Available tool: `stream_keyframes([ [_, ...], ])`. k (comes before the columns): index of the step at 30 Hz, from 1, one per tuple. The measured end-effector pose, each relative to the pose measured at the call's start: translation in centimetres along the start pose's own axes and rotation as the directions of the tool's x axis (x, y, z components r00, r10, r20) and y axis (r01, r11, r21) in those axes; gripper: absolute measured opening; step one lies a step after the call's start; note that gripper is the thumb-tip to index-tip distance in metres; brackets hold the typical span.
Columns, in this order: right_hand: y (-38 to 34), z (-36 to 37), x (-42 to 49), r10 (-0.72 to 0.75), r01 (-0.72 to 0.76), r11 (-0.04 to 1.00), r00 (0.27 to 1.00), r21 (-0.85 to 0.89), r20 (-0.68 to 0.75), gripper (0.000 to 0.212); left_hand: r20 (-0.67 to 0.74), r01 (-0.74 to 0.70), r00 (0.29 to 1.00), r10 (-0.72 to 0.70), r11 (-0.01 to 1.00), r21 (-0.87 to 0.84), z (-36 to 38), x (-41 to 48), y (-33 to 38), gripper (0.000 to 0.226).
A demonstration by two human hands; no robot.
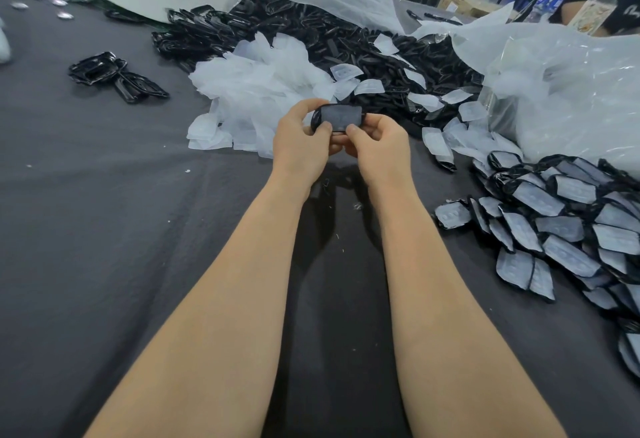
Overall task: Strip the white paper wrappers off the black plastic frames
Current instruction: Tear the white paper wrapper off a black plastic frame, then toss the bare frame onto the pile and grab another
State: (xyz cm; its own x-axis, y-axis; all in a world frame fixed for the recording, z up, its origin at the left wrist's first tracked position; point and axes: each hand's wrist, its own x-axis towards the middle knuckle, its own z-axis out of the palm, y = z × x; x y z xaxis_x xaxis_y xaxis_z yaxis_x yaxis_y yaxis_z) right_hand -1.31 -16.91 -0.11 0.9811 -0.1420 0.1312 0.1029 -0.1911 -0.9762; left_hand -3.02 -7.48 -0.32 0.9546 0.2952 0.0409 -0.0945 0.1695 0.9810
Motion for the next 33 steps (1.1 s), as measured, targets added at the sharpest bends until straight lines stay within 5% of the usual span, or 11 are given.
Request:
stream_keyframes([
  [19, 0.0, 0.0, -0.2, 0.046, -0.054, 0.992, 0.997, -0.113, -0.069, 0.019, 0.027, -0.022, 0.999, 0.02, 0.996, 0.091, 0.2, 0.1, -0.3, 0.027],
  [26, -1.2, -0.6, -0.7, 0.044, -0.052, 0.995, 0.995, -0.084, -0.094, 0.012, 0.007, -0.148, 0.989, 0.149, 0.973, 0.178, 0.8, -0.7, 0.5, 0.017],
  [33, -2.3, -7.6, -1.8, -0.079, 0.045, 0.994, 0.927, -0.101, -0.368, 0.006, 0.181, -0.206, 0.968, 0.176, 0.965, 0.165, 6.9, -2.7, 1.7, 0.017],
])
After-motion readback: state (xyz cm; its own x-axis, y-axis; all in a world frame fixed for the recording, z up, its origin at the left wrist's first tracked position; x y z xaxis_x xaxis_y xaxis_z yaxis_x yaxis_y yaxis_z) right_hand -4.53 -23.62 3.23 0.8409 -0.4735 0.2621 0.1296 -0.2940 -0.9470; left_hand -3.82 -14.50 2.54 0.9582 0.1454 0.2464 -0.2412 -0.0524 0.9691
